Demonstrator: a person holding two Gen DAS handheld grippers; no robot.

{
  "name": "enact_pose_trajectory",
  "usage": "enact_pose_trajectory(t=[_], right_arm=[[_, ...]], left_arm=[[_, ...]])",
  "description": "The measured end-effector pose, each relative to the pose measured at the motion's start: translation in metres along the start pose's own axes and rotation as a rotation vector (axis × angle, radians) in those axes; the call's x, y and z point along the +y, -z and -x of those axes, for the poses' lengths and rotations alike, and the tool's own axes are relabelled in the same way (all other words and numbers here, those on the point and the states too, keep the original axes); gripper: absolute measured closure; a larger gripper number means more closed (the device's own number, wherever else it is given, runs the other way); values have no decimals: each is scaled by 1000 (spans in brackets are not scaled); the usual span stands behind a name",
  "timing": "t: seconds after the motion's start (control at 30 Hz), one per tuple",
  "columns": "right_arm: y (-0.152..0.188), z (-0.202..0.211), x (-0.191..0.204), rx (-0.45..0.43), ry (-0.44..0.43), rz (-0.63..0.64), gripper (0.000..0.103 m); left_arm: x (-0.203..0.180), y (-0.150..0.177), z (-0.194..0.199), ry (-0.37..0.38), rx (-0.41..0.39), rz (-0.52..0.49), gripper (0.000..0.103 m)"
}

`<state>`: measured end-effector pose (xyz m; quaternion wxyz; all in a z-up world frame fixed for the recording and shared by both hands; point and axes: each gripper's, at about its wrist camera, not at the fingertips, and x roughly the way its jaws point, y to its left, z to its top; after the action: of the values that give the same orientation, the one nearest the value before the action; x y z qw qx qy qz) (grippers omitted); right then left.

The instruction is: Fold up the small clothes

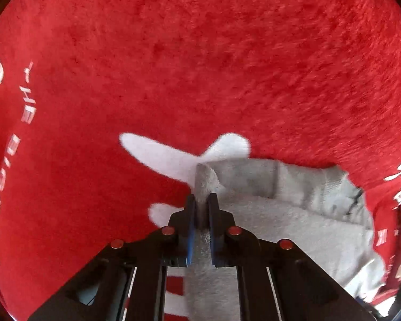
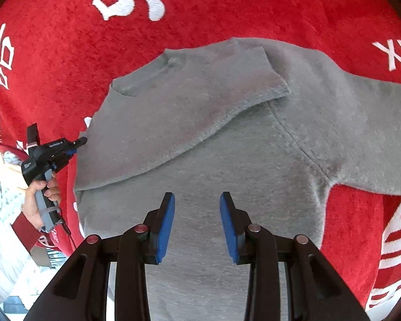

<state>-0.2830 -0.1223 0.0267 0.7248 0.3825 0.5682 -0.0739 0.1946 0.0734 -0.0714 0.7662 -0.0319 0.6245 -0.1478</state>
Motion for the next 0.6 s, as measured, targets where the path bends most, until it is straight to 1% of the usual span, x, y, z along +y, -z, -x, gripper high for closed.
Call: enact_pose_trajectory(t=[0.1, 0.17, 0.33, 0.4, 0.53, 0.6], right_arm=[[-2, -7, 6, 11, 2, 13, 65], [-2, -10, 8, 19, 4, 12, 65], [-1, -7, 10, 17, 9, 11, 65], [0, -6, 11, 17, 14, 19, 65], [2, -1, 12, 13, 18, 32, 64], [5, 1, 11, 11, 14, 29, 64]], left_arm=[[15, -1, -3, 38, -13, 58, 92], [15, -1, 0, 35, -18, 68, 92], [-7, 4, 22, -67, -12, -27, 92], [-14, 12, 33, -71, -6, -57, 92], [-22, 44, 57, -62, 3, -112, 92], [-21, 59, 60, -88, 22, -126, 92]])
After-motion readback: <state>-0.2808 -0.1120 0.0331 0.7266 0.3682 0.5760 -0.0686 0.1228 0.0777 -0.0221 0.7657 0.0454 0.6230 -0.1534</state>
